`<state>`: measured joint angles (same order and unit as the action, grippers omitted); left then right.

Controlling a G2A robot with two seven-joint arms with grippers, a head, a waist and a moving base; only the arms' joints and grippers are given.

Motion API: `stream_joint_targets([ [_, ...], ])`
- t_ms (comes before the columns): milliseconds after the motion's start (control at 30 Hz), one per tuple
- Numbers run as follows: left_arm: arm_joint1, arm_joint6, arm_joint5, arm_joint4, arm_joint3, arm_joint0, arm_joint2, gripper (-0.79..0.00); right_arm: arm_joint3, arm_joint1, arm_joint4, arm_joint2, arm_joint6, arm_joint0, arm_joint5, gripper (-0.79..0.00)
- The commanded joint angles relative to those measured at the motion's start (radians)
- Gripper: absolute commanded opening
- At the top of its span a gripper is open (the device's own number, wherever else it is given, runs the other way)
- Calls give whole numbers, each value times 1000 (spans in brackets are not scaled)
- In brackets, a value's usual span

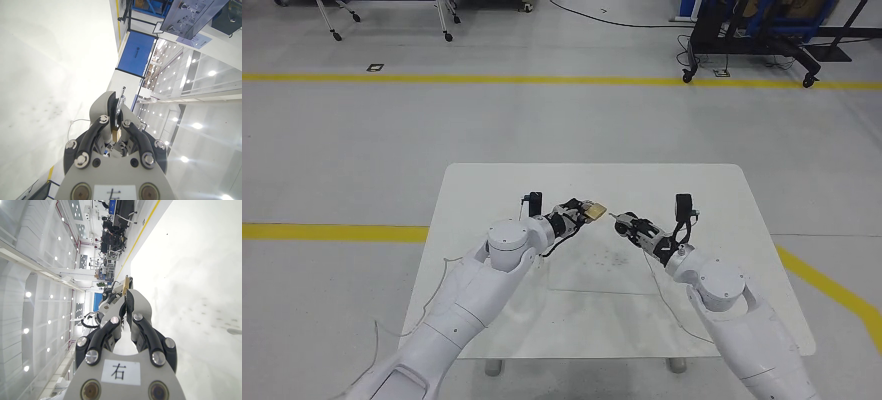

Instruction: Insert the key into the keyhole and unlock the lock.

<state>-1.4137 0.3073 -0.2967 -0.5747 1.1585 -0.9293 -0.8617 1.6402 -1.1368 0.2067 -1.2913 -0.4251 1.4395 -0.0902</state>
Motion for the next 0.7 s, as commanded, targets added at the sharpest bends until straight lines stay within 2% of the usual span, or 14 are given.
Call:
stream_joint_targets([
  [0, -2, 3, -1, 1, -4, 0, 0, -785, -6, -1, 1, 5, -5, -1, 1, -785],
  [667, -14, 42, 5, 22, -25, -3, -19, -785, -36, -11, 29, 31, -34, -30, -19, -785],
])
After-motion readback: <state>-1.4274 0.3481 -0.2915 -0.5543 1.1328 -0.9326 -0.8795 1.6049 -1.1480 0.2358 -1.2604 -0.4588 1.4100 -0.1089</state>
